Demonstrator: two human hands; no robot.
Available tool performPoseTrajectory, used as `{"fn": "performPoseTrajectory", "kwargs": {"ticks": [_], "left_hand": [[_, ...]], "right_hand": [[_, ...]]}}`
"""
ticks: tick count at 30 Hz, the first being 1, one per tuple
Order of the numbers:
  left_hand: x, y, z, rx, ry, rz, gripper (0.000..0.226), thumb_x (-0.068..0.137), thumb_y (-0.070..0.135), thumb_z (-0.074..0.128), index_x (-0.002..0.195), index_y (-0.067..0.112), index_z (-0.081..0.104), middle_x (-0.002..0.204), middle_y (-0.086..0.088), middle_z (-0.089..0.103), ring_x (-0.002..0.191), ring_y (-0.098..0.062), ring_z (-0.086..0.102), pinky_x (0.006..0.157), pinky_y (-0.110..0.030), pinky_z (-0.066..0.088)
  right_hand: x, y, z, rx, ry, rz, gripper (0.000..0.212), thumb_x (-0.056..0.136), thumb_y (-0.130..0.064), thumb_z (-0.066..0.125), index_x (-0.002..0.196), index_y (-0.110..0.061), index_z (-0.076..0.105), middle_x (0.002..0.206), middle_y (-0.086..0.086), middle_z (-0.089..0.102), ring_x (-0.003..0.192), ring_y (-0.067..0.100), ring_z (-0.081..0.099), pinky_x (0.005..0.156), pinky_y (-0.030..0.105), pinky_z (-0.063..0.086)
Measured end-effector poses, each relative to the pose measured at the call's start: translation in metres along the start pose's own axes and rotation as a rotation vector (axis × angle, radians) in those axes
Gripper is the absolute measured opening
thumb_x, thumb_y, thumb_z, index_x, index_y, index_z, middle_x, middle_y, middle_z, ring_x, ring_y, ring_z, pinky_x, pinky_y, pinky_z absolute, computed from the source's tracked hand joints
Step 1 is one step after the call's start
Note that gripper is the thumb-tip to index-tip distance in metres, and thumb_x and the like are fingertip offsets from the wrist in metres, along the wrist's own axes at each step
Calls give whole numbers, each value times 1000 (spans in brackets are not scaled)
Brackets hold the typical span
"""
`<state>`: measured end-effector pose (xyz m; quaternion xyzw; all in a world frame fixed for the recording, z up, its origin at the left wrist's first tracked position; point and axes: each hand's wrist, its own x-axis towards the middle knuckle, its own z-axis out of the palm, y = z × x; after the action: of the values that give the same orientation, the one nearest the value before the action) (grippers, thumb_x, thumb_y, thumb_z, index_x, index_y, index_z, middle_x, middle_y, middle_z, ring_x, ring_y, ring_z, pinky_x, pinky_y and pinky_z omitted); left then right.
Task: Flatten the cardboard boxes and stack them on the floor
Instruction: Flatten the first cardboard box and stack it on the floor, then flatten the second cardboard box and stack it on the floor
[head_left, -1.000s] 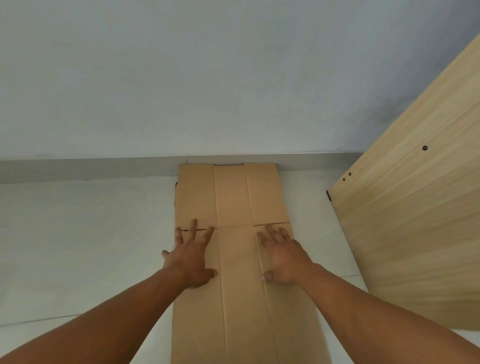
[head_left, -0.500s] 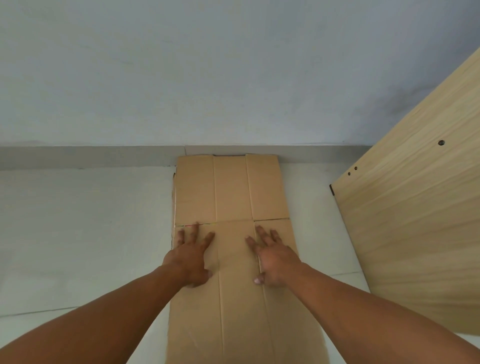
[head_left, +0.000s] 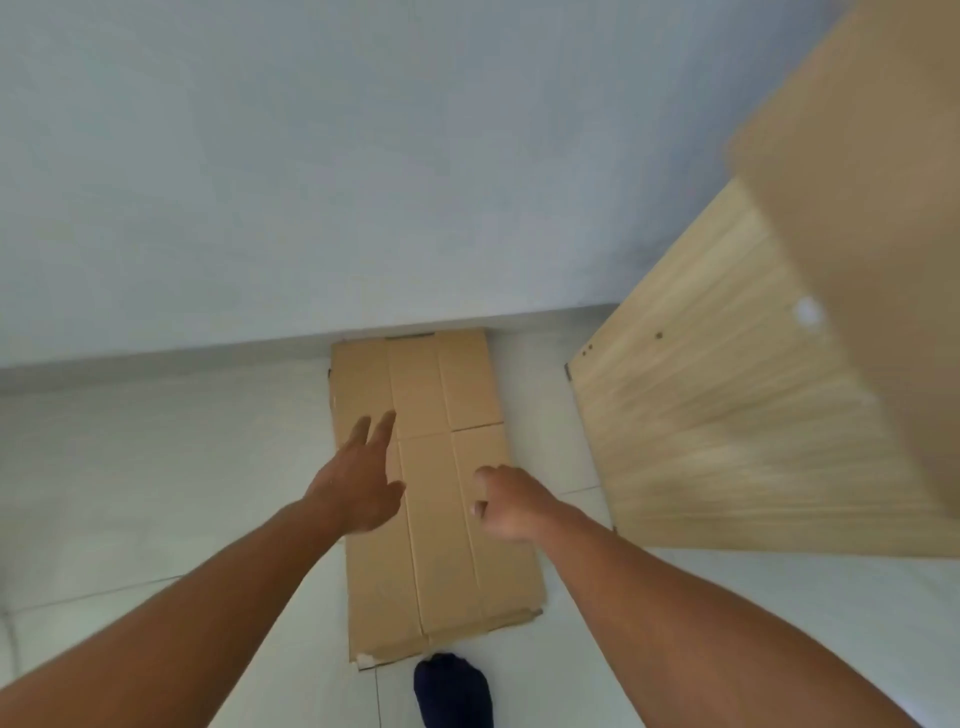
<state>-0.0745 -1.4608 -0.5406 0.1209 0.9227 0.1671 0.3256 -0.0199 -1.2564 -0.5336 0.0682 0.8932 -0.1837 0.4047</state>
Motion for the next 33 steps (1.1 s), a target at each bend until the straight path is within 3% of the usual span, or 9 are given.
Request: {"fn": "performPoseTrajectory", "kwargs": {"ticks": [5,9,12,14,17,19,22,28,33], "left_hand": [[-155,63,-101,-39,-31,32,90,95,37,59,158,24,-3,166,-9,0,144,-26,35,112,-37,38],[-258,121,-179,-17,37,28,90,94,40,58,158,24,-3,166,-8,0,141,-24,40,108,-35,39],[-309,169,-231,-6,119,81,90,92,40,61,158,24,2,165,-8,8,145,-25,33,111,-37,36],[-336,204,-258,-8,169,139,91,92,40,61,158,25,1,165,-7,10,147,-25,28,114,-39,34],[-365,264,-280,11,222,225,92,92,39,62,158,27,0,164,-7,13,148,-26,26,115,-42,34],[-379,307,-283,17,252,284,91,92,38,63,158,26,2,163,-8,16,146,-26,31,113,-41,36],[-394,386,-276,37,260,389,90,92,39,62,158,25,3,162,-8,19,139,-26,40,108,-42,42],[-411,563,-214,52,336,477,83,94,38,61,158,24,9,160,-2,24,133,-26,48,102,-39,48],[-412,689,-149,86,304,502,67,94,39,59,152,24,28,157,2,33,135,-22,45,106,-36,44]], "right_hand": [[-185,-22,-74,223,25,-2,36,99,-19,45,131,-5,52,126,16,63,115,29,61,96,42,51],[-331,-19,-126,326,107,19,37,99,-23,46,133,-10,53,118,3,63,99,16,60,85,28,49],[-420,0,-154,349,176,69,35,99,-26,48,129,-10,56,122,6,63,107,21,61,94,31,49],[-470,20,-166,340,210,96,39,99,-28,50,135,-14,54,121,2,60,108,17,58,97,25,45],[-534,59,-180,305,231,116,32,99,-26,50,128,-15,58,127,2,60,112,16,55,87,18,38],[-566,92,-186,266,259,142,20,99,-24,49,114,-18,62,118,-3,62,116,18,55,84,19,37],[-607,151,-195,323,304,234,41,97,-30,54,136,-18,53,137,4,56,125,20,54,98,21,40],[-683,298,-228,406,452,272,45,96,-32,59,138,-19,52,121,1,58,107,15,58,93,21,44],[-741,406,-252,352,538,302,53,98,-33,56,147,-20,42,142,6,53,126,21,54,98,25,42]]}}
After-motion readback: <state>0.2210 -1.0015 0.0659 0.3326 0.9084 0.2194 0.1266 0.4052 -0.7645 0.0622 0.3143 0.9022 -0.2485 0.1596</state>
